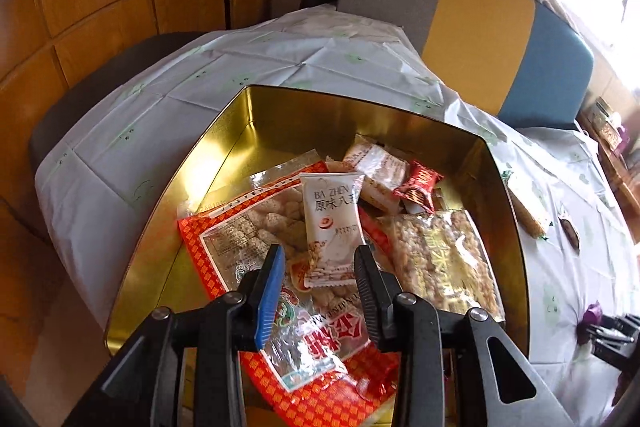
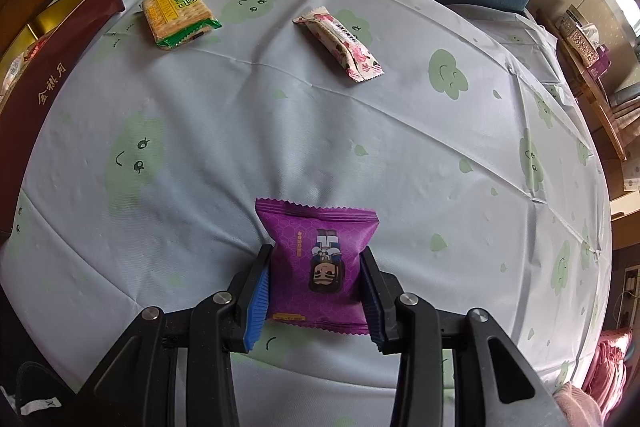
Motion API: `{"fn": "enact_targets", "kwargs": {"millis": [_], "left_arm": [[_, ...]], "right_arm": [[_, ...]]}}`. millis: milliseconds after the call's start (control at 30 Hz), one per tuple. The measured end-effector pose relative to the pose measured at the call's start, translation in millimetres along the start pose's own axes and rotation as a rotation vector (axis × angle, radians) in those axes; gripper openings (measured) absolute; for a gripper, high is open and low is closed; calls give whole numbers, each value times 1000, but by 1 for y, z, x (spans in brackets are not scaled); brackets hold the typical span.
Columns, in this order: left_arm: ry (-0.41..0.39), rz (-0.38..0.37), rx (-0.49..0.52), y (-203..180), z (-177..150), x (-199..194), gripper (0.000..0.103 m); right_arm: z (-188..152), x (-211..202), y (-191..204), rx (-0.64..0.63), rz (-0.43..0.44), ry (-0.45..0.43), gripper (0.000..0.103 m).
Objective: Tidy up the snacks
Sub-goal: 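Lift the white bag into the gold tray with the left tool, then open the left tool to release the white bag in the tray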
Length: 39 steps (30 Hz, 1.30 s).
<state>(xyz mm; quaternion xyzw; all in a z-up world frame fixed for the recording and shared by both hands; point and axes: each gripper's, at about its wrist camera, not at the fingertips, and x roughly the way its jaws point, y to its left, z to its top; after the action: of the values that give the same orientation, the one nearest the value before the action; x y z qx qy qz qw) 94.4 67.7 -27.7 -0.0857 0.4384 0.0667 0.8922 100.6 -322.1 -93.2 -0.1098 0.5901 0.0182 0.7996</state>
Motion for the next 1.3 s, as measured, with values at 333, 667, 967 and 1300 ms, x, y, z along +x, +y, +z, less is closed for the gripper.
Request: {"fn": "enact_targets", "kwargs": {"millis": [333,667,967,1300], "left_arm": [[-25,-8,80,-19,-13,-22,37],[-37,5,100,-20,-21,-31,37],[-55,13,118,-19,-25,-39,37],[-65,10,119,-15,-25,-44,37]], "right_arm": [[-1,-2,7,-11,-21,-6,41],[-2,-4,14,-22,-39,-13,41],[-3,-7,17,-30,-50,-16,40],[0,-12,17,-7,-44,-11,39]]}}
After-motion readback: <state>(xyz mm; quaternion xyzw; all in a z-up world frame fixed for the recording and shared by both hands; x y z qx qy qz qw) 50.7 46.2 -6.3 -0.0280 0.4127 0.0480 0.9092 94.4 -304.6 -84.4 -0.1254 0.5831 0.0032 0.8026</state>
